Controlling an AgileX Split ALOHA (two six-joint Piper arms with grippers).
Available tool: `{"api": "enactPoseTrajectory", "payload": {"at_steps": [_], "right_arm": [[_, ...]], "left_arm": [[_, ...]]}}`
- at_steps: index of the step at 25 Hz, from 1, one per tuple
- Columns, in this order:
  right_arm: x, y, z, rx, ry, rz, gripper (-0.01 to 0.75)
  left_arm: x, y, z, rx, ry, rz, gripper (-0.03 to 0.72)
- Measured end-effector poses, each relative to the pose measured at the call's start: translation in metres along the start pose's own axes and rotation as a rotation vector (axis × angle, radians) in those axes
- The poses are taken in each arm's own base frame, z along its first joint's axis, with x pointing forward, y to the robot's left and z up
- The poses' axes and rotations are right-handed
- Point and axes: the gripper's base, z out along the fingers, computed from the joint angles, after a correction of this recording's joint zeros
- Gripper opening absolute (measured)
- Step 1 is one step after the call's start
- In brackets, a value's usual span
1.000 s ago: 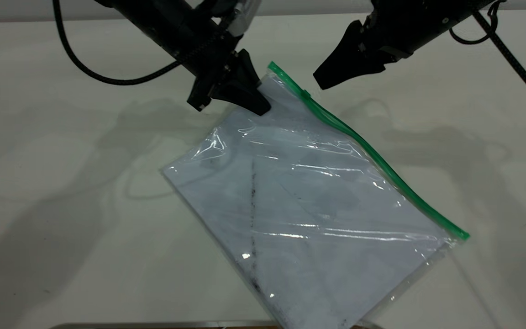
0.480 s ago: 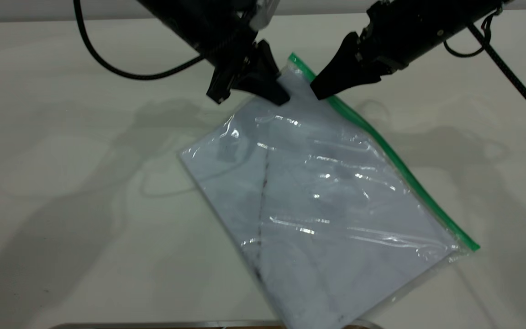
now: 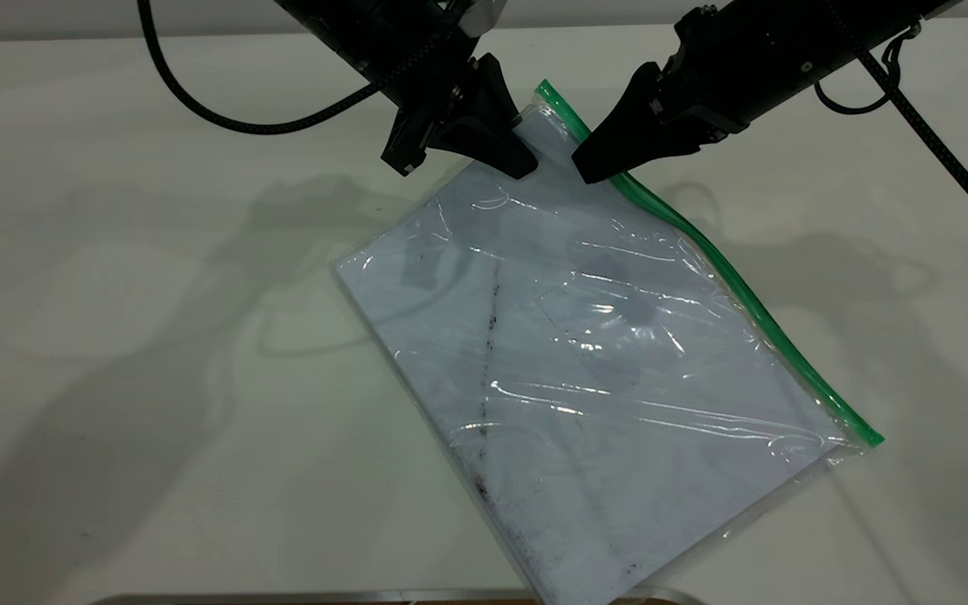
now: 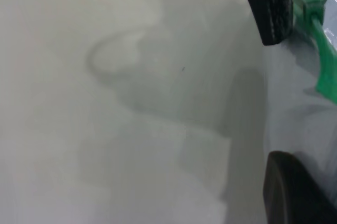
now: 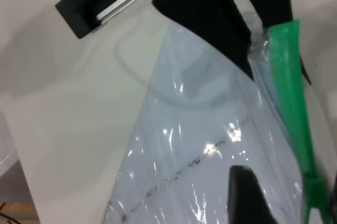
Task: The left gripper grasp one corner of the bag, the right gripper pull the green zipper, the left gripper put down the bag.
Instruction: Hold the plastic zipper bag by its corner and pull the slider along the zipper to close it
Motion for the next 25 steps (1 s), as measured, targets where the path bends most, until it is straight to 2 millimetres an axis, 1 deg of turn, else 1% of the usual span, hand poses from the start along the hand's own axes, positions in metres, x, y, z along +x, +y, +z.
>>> {"api": "enactPoseTrajectory", "payload": {"at_steps": [8,12,18,25], "right_arm": [[-0.0022,-0.0004,0.0000,0.004,-0.025,0.026,0.217],[-0.0023,-0.0005,0.0000,0.005,-0.026,0.027,0.152],[-0.0019,-0.0005,0.0000,0.005,-0.021,0.023,0.100],[0.0009,-0.0015,-0.0003,0.015,0.023,0.036,0.083]], "left_arm": [[-0.0014,-0.0021,-0.0002,0.025,-0.013,-0.002,0.053],[-0.0015,-0.0023,-0.0002,0.028,-0.014,-0.022,0.053],[-0.0015,-0.0024,-0.0002,0.029,-0.013,-0.042,0.053],[-0.0009,-0.0024,-0.0005,0.030,-0.017,-0.059,0.053]]}}
